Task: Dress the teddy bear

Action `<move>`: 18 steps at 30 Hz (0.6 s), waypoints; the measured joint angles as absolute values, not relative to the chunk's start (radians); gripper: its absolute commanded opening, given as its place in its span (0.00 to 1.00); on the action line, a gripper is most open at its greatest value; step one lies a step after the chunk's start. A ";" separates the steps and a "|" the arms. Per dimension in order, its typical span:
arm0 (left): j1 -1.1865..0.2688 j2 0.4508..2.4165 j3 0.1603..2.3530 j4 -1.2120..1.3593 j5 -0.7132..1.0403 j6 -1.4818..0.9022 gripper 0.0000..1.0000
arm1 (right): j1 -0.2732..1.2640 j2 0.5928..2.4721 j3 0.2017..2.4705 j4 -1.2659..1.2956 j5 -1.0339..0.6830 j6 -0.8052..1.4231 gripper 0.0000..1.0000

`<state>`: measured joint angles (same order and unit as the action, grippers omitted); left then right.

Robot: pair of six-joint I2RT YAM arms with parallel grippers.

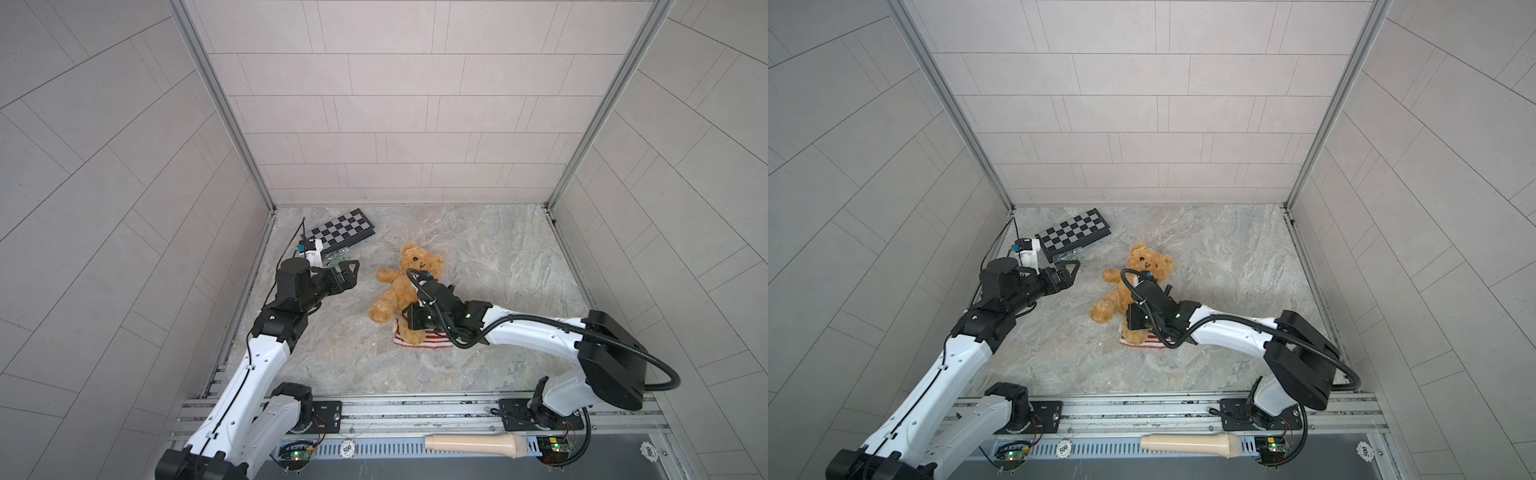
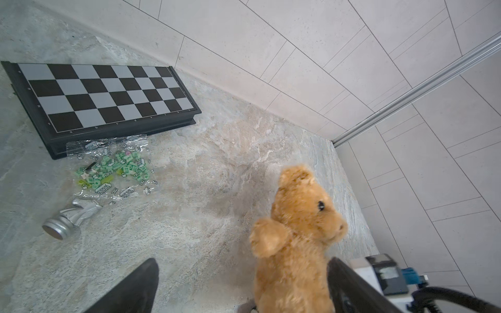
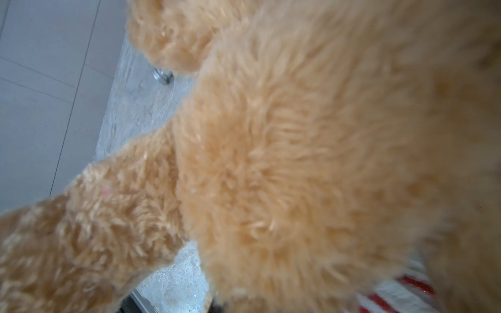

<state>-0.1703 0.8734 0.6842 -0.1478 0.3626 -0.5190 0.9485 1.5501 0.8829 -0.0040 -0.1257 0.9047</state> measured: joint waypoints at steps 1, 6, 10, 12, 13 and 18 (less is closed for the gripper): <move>-0.170 0.873 0.684 -0.155 0.362 -0.517 1.00 | 0.963 1.579 0.888 0.012 -0.136 0.920 0.00; -0.170 0.880 0.684 -0.177 0.356 -0.510 1.00 | 1.016 1.708 0.915 0.117 -0.193 0.989 0.06; -0.170 0.897 0.684 -0.179 0.353 -0.504 1.00 | 1.032 1.768 0.931 0.205 -0.233 1.036 0.21; -0.170 0.902 0.684 -0.179 0.350 -0.500 1.00 | 1.032 1.771 0.926 0.228 -0.244 1.051 0.29; -0.170 0.904 0.684 -0.179 0.350 -0.499 1.00 | 1.032 1.771 0.925 0.233 -0.248 1.055 0.33; -0.170 0.920 0.682 -0.178 0.351 -0.497 1.00 | 1.026 1.715 0.925 0.183 -0.253 1.017 0.53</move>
<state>-0.1699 0.9199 0.6819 -0.1780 0.3511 -0.4969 1.0256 1.7145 0.9245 0.1825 -0.2535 1.0168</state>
